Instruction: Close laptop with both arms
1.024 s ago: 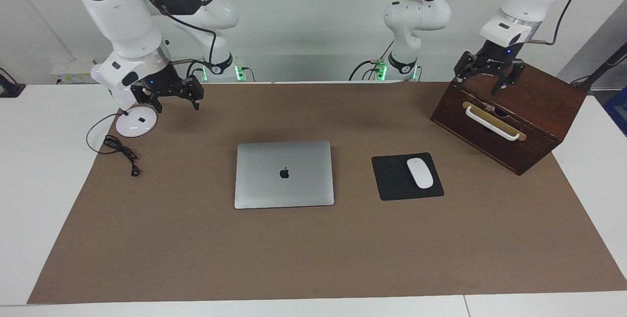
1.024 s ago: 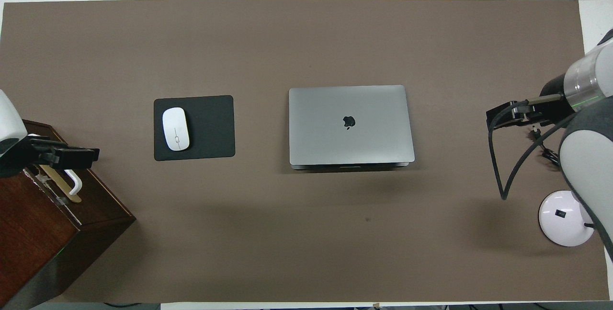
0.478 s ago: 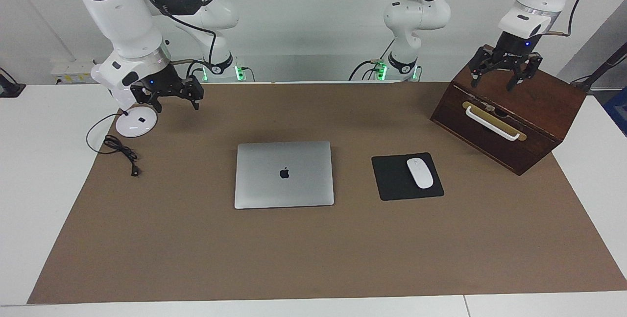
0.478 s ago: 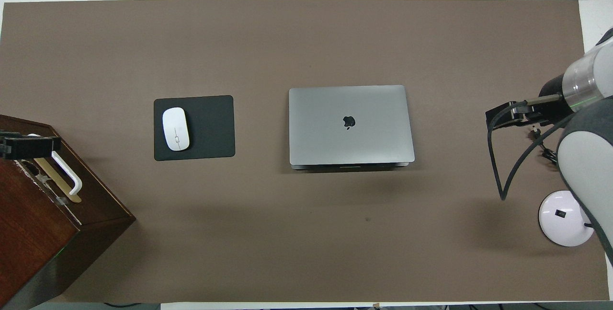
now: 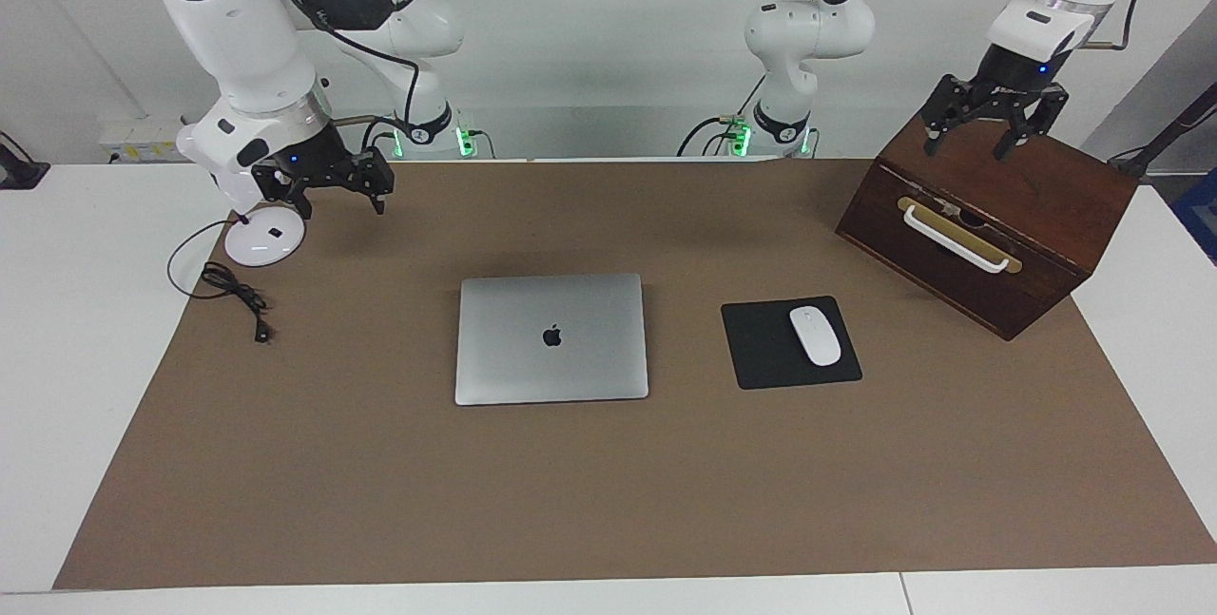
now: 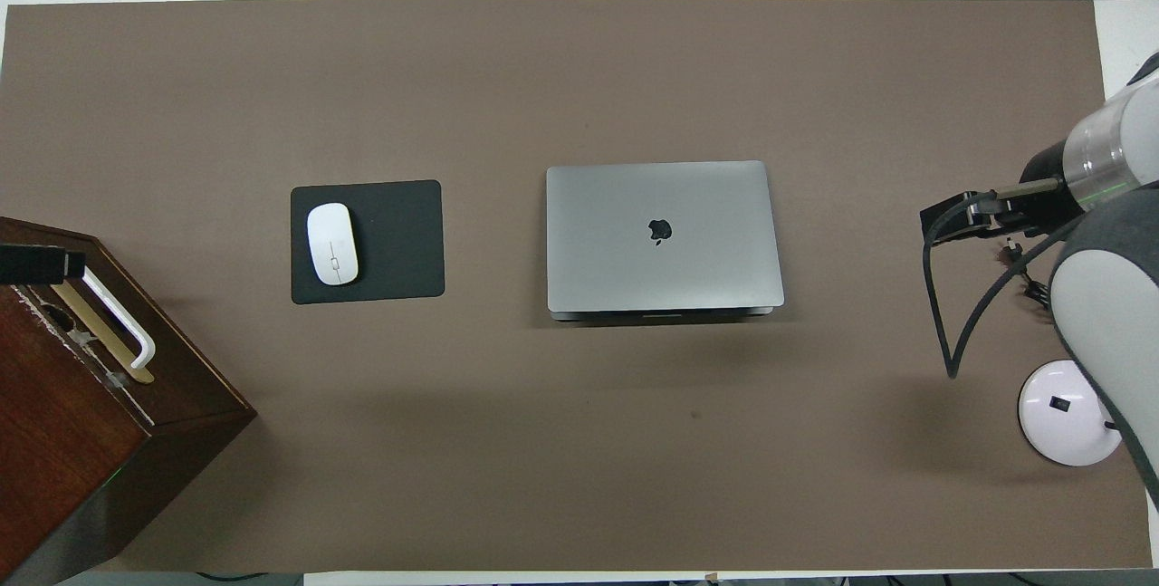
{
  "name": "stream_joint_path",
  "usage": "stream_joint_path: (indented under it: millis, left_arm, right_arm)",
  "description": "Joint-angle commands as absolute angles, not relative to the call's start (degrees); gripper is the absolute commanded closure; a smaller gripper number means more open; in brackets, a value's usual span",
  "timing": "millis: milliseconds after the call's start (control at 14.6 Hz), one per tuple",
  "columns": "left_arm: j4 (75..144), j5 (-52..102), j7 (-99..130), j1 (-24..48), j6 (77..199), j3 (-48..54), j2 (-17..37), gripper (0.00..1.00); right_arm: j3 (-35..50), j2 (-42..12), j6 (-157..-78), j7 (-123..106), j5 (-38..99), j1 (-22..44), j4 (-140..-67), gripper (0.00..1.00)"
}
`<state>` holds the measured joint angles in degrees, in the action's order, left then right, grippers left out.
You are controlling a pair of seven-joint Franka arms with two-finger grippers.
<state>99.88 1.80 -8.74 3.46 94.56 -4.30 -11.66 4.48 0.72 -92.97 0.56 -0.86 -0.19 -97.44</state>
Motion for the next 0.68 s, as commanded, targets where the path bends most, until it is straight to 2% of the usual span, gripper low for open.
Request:
stream_joint_path:
  millis: [0,137,614]
  left_arm:
    - [94.66,0.88,-7.56,0.28,91.49,-2.65,-7.04,0.0]
    - [94.66,0.88,-6.86,-1.84,91.49,0.08,-5.81,0.0]
    - [95.71,0.79,-2.73,-1.5,94.13,1.41,-4.92,0.0]
  right_arm:
    - [4.83,1.32,-96.14,-0.35,-1.93,-0.53,-98.26,0.0]
    - [4.83,1.23,-96.42,-0.18,-1.67,-0.62,-98.09,0.0]
    - [5.01,1.23,-93.69,-0.18,-1.05,-0.44,-95.89,0.0]
